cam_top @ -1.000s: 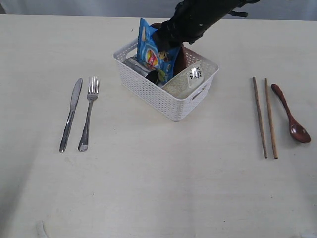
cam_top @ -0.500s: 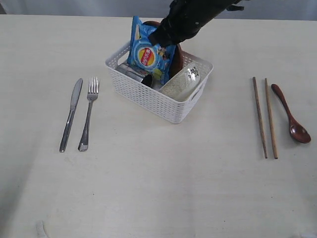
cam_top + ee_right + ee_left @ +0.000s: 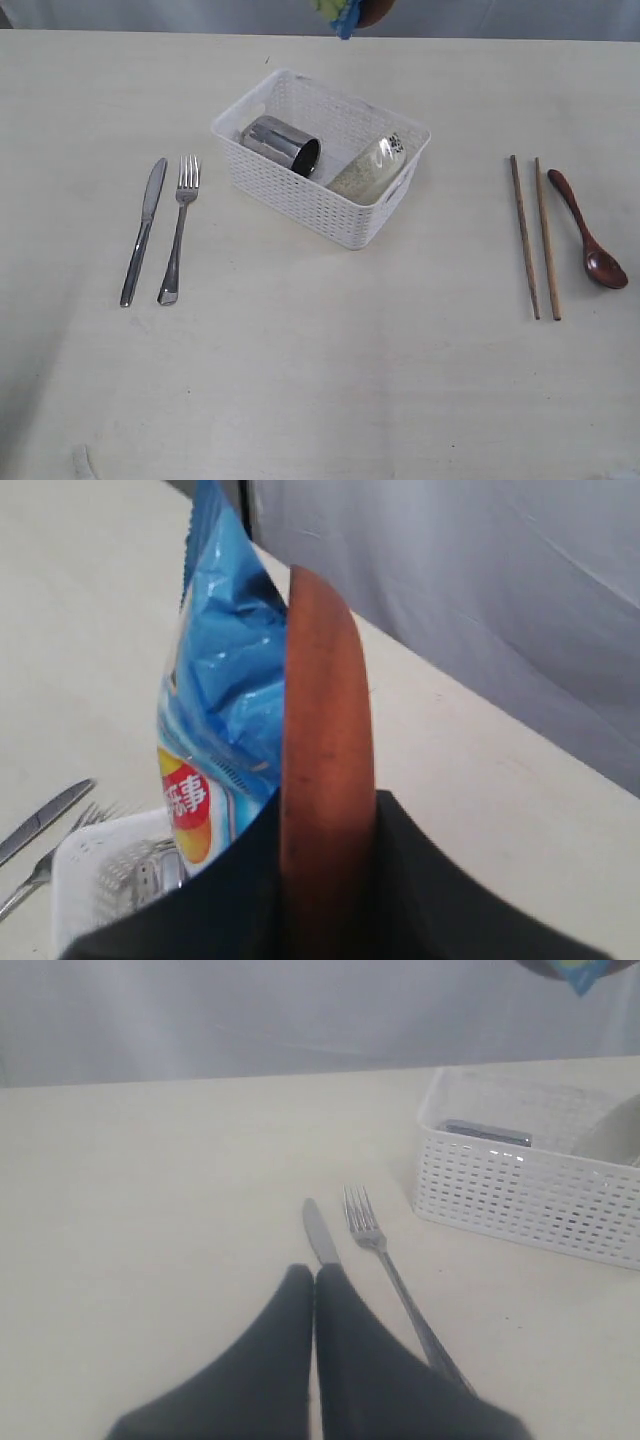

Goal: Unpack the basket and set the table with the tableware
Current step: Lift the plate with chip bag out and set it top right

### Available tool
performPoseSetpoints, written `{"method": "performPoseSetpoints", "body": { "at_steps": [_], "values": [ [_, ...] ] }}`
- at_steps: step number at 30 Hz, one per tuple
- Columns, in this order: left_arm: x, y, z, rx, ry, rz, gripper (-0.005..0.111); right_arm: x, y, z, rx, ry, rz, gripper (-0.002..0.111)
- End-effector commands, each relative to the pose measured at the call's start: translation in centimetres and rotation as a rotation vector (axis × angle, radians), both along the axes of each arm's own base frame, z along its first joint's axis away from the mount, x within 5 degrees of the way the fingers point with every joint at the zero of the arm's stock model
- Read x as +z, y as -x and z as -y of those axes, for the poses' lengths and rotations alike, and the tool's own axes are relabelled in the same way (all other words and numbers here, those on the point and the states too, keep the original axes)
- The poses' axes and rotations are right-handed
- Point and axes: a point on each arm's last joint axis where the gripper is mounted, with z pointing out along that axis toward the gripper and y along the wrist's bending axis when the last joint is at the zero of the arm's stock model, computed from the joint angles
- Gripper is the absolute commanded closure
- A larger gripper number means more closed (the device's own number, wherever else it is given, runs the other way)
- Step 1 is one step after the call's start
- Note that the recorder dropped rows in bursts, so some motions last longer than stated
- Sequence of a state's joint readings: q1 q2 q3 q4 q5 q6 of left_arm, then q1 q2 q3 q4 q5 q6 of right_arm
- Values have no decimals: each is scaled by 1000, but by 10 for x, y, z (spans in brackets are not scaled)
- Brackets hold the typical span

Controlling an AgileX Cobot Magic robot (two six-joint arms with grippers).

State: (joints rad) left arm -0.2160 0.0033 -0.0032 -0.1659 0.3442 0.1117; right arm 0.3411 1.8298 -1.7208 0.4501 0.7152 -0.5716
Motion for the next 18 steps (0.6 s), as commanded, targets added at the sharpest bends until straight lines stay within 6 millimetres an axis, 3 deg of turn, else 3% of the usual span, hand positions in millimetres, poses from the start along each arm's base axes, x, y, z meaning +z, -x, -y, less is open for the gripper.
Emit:
{"method": "performPoseSetpoints", "body": {
  "at_steps": [1,5,10,15,18],
  "values": [
    [-1,0,0,-5,0,2,107,2,-21,65,-177,-88,-61,109],
    [-1,0,0,-5,0,2,107,-23,-42,133,-316,-249,-200,109],
    [-1,0,0,-5,0,2,107,-82,-60,198,-375,-474,-427,109],
    [-1,0,0,-5,0,2,107,-148,-73,241,-476,-602,-572,109],
    [-1,0,0,-5,0,2,107,-182,-76,254,-516,-667,-639,109]
  ]
}}
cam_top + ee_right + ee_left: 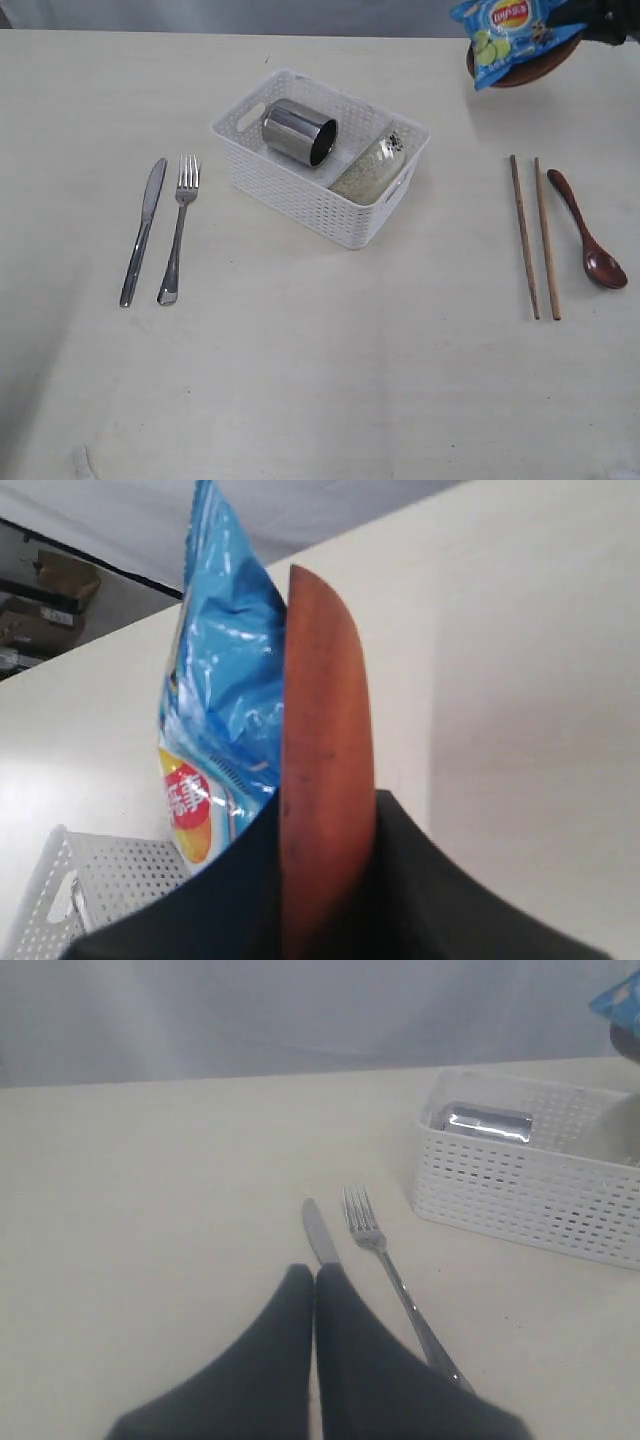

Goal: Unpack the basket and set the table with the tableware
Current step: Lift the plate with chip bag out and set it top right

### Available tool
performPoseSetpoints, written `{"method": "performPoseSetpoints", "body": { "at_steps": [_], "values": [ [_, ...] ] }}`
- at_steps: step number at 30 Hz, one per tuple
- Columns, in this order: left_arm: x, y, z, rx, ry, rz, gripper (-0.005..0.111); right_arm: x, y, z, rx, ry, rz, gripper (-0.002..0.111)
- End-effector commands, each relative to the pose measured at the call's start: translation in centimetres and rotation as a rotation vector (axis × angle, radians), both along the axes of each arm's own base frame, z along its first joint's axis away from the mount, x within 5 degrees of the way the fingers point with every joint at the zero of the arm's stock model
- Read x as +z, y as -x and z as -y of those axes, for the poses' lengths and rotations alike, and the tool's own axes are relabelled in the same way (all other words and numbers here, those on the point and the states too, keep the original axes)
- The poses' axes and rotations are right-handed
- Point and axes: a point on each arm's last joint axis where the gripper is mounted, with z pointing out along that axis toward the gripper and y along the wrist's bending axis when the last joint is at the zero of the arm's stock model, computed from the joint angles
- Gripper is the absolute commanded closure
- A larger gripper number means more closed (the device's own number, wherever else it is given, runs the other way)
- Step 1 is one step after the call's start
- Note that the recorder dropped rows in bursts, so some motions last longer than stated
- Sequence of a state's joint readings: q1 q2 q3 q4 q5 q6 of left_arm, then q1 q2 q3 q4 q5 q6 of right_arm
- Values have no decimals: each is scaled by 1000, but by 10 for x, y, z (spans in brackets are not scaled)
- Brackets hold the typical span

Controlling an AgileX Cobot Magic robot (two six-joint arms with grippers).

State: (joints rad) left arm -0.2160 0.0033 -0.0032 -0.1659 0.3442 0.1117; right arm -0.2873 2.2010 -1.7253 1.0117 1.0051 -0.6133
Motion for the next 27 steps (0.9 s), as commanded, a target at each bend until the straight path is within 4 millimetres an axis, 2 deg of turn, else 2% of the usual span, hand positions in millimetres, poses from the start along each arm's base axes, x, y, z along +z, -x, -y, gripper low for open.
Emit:
{"method": "performPoseSetpoints", "body": {
  "at_steps": [1,6,12,15,16,20,24,27],
  "values": [
    [-1,0,0,-5,0,2,107,-41,-5,20,-60,-125,-65,109],
    [-1,0,0,-5,2,2,107,-79,-7,25,-99,-169,-131,109],
    [-1,0,0,-5,2,2,107,-96,-9,30,-138,-110,-143,108],
    [-1,0,0,-5,2,2,107,-98,-9,34,-149,-76,-140,106],
    [-1,0,0,-5,2,2,107,-98,-9,34,-145,-66,-142,99],
    [-1,0,0,-5,2,2,107,-99,-8,35,-142,-50,-143,62],
    [-1,0,0,-5,2,2,107,-92,-8,34,-129,-47,-127,59],
    [-1,0,0,-5,2,2,107,-68,-13,37,-90,24,-52,59]
  ]
}}
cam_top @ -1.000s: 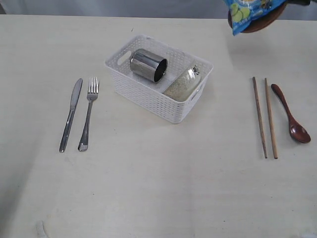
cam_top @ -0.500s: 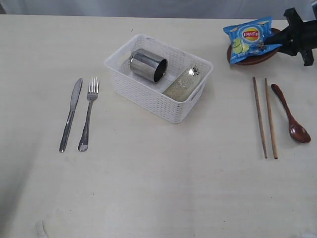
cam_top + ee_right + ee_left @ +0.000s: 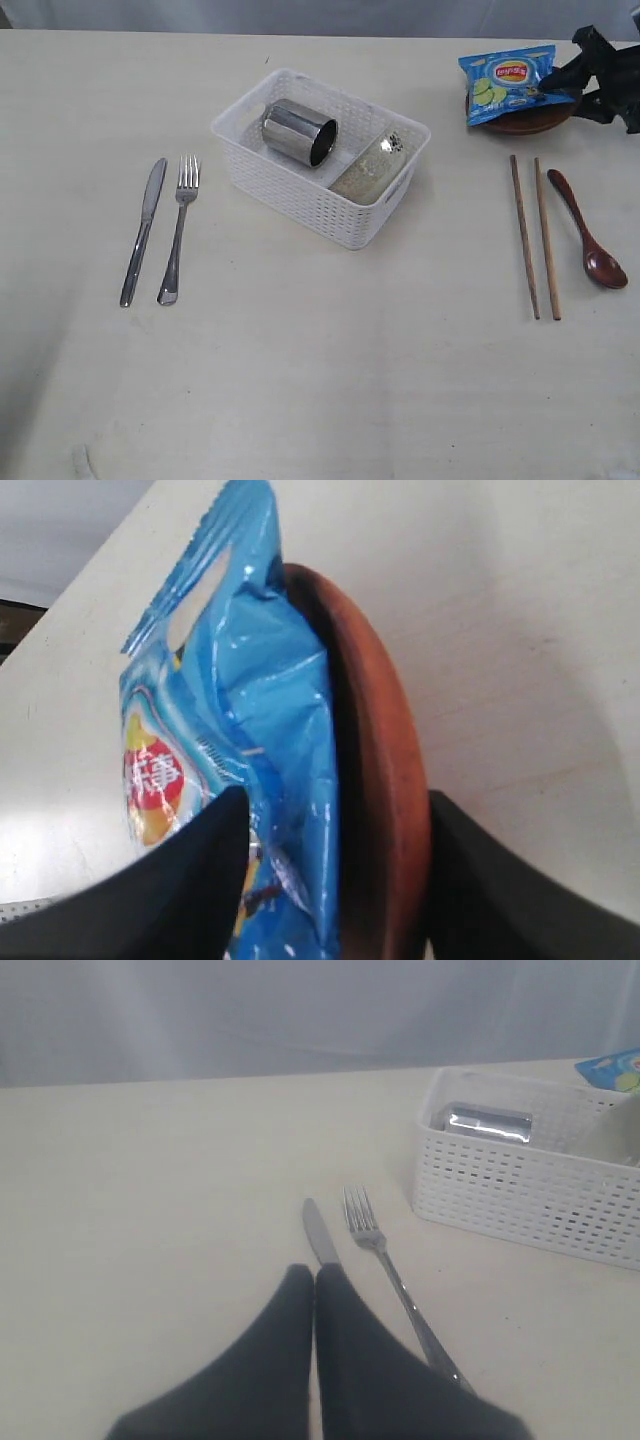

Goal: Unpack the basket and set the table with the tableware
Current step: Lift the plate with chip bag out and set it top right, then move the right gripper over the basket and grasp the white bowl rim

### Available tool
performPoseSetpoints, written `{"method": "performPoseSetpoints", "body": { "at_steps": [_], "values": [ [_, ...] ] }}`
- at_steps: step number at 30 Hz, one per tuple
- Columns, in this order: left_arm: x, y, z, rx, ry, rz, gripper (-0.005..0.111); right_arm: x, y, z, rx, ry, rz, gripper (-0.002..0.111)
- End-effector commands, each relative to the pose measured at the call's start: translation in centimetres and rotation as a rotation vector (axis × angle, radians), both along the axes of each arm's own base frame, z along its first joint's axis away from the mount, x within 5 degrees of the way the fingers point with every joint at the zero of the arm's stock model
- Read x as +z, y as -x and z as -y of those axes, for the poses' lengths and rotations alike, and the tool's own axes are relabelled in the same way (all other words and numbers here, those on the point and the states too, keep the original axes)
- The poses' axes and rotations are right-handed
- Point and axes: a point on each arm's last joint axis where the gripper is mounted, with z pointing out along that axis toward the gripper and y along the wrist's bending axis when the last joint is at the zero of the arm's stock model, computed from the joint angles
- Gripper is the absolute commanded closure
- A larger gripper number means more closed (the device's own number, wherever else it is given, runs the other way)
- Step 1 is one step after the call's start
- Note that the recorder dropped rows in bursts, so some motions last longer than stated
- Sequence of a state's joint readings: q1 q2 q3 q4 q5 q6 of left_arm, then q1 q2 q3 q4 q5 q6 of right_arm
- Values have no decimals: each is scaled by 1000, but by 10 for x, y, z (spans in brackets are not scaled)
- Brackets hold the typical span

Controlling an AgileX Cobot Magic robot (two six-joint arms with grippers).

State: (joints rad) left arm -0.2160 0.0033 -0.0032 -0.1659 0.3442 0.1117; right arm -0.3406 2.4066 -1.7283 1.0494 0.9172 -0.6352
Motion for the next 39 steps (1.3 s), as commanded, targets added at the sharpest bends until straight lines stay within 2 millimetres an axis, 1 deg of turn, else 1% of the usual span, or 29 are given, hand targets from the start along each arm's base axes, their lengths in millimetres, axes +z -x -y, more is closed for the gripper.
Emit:
{"method": "performPoseSetpoints", "body": {
  "at_steps": [1,2,3,5,6,10,13,15,17,19,21,23,25,28,32,34,36,38,39],
  "values": [
    [-1,0,0,-5,0,2,107,43,-7,6,58,71,113,59],
    [-1,0,0,-5,0,2,107,50,-9,5,67,72,130,59],
    [-1,0,0,-5,0,2,107,63,-10,6,66,80,141,59],
    [-1,0,0,-5,0,2,107,74,-10,8,65,111,141,59],
    [-1,0,0,-5,0,2,107,82,-8,11,72,158,130,59],
    [-1,0,0,-5,0,2,107,94,-5,12,74,202,122,59],
    [-1,0,0,-5,0,2,107,103,-3,9,80,160,133,59],
    [-1,0,0,-5,-2,3,107,112,-3,4,83,118,156,59],
    [-1,0,0,-5,-2,3,107,121,-3,-7,111,86,185,60],
    [-1,0,0,-5,-2,3,107,131,-3,-21,148,79,210,64],
    [-1,0,0,-5,-2,3,107,141,-2,-40,199,77,227,67],
    [-1,0,0,-5,-2,3,107,149,-1,-62,258,73,240,67],
    [-1,0,0,-5,-2,3,107,157,1,-91,333,61,247,67],
    [-1,0,0,-4,-1,2,107,162,8,-138,444,55,220,67],
    [-1,0,0,-4,-1,2,107,164,22,-195,560,133,156,67],
    [-1,0,0,-4,-1,2,107,160,29,-217,579,183,87,67],
    [-1,0,0,-4,-1,2,107,157,40,-236,593,272,-1,67],
    [-1,0,0,-4,-1,2,107,156,51,-249,583,378,-87,67],
    [-1,0,0,-4,-1,2,107,157,54,-254,571,420,-99,67]
  ]
}}
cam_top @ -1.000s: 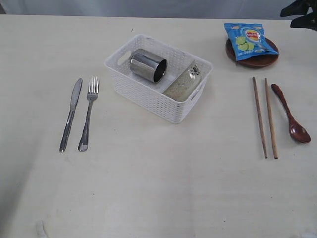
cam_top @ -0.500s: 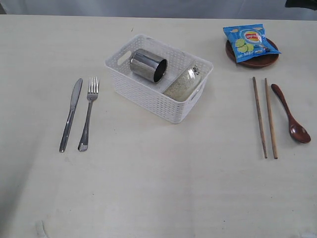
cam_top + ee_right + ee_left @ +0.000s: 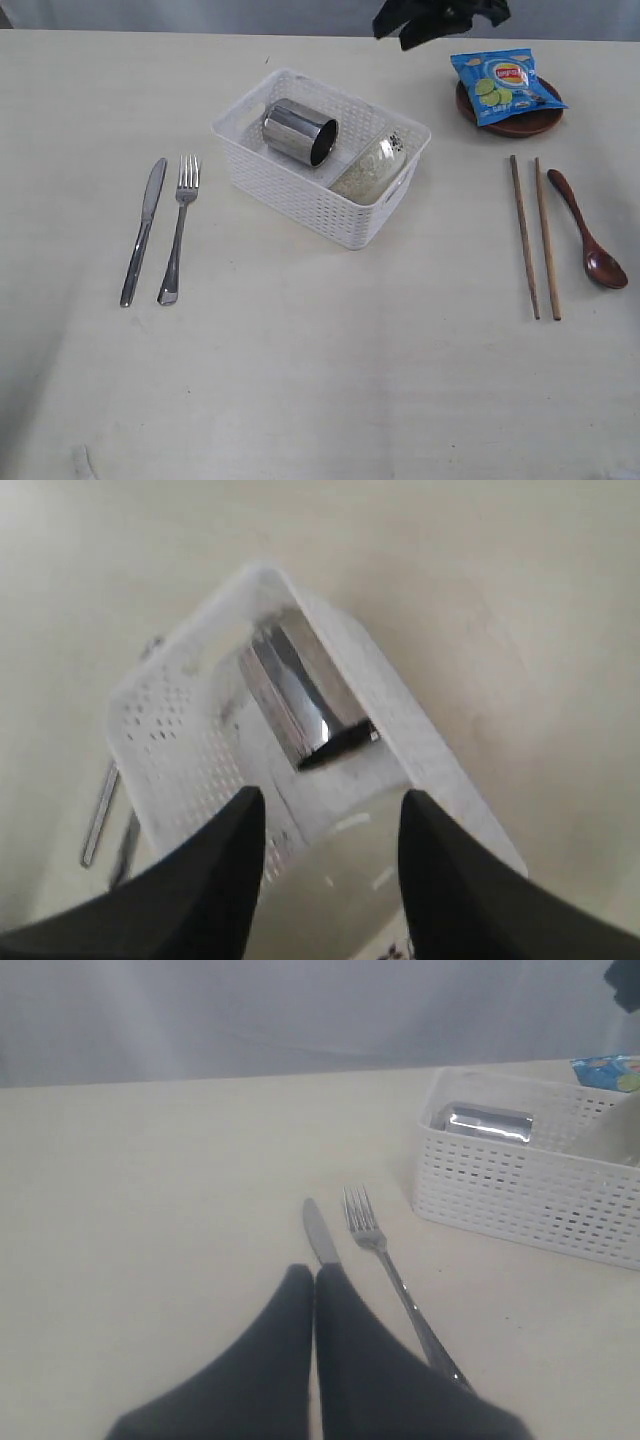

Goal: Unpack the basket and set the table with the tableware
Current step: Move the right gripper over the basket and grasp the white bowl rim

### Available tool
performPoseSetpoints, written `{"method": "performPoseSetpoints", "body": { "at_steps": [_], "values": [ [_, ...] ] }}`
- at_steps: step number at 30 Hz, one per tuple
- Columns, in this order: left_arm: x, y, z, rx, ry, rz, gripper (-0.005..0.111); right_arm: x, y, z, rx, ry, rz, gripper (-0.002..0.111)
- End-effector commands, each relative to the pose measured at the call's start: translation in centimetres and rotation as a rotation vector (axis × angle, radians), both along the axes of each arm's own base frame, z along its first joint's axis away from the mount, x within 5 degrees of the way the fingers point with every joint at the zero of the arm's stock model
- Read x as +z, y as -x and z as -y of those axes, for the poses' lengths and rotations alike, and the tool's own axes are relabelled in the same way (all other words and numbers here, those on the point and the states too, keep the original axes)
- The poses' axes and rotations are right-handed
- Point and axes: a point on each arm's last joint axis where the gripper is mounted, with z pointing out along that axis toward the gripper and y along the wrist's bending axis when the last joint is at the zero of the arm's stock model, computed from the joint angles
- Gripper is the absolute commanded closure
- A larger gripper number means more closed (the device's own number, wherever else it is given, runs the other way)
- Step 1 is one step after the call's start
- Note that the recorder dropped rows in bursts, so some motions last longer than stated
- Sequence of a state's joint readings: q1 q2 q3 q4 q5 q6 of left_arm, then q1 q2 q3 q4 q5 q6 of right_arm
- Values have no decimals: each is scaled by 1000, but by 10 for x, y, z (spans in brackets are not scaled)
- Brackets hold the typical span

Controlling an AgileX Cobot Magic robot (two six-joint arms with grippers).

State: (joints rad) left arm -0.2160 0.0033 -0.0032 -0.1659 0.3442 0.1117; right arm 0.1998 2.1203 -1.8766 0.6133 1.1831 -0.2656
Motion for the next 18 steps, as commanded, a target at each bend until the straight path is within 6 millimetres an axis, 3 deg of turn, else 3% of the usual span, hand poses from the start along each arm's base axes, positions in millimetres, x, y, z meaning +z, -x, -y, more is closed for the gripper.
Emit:
{"method": "performPoseSetpoints", "body": {
  "at_steps": [1,11,18],
  "values": [
    [-1,0,0,-4,-1,2,107,5,18,-19,-48,247,-31,67],
    [-1,0,0,-4,-1,2,107,13,42,-62,-54,399,22,67],
    [-1,0,0,-4,-1,2,107,17,48,-70,-73,432,42,67]
  ]
}}
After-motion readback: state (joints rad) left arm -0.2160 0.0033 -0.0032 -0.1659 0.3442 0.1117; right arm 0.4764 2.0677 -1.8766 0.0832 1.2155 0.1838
